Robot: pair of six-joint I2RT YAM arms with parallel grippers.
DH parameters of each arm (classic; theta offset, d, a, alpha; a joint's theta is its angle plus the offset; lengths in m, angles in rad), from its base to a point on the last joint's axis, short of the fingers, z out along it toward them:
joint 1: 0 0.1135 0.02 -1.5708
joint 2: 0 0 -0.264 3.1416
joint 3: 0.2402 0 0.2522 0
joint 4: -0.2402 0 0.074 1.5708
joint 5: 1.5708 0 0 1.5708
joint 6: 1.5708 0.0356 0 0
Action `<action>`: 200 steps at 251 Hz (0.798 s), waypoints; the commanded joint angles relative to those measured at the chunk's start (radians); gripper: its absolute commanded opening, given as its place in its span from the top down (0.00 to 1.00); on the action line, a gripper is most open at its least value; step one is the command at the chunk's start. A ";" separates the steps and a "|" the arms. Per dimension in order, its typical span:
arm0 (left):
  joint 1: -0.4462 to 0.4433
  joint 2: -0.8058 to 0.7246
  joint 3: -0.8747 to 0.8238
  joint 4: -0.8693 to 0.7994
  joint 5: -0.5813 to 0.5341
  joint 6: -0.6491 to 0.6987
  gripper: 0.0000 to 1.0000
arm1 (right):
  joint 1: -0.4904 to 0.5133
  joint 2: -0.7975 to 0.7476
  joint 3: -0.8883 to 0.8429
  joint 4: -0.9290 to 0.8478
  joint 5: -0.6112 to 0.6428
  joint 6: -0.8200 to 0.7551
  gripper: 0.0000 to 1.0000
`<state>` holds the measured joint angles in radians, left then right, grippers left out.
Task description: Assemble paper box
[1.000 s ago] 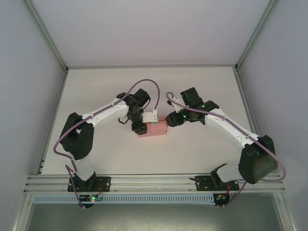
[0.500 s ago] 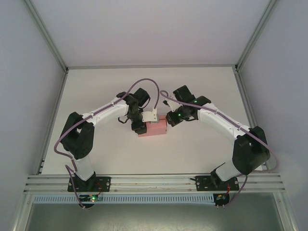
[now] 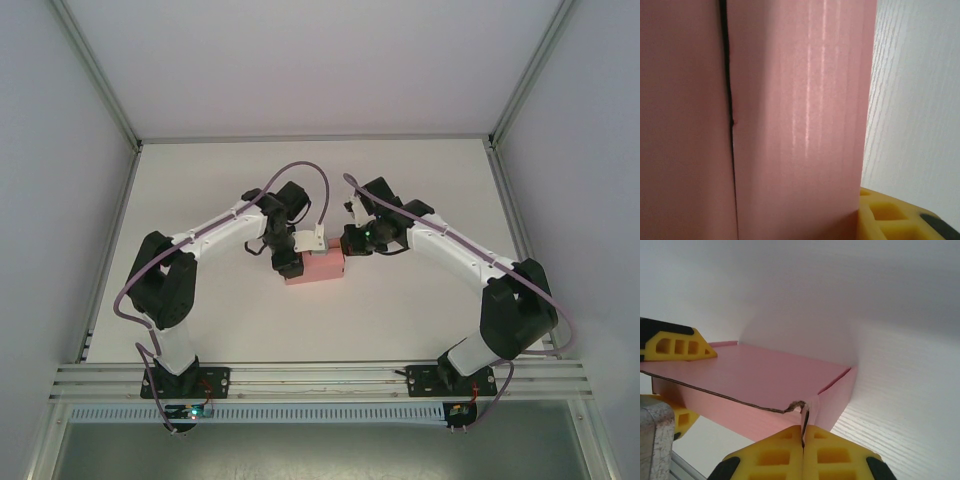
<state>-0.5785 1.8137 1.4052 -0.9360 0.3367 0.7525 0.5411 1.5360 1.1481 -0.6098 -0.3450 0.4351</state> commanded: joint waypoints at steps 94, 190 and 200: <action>-0.004 0.039 0.025 0.009 0.020 0.001 0.79 | -0.004 -0.013 0.046 0.073 -0.219 0.172 1.00; -0.003 0.045 0.024 0.012 0.012 0.003 0.79 | -0.010 -0.018 -0.074 0.163 -0.207 0.142 1.00; -0.001 0.046 0.024 0.012 0.016 0.001 0.79 | -0.007 -0.025 -0.093 0.160 -0.162 0.112 1.00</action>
<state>-0.5739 1.8248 1.4181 -0.9516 0.3367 0.7509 0.4934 1.5341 1.0962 -0.5106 -0.4755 0.6312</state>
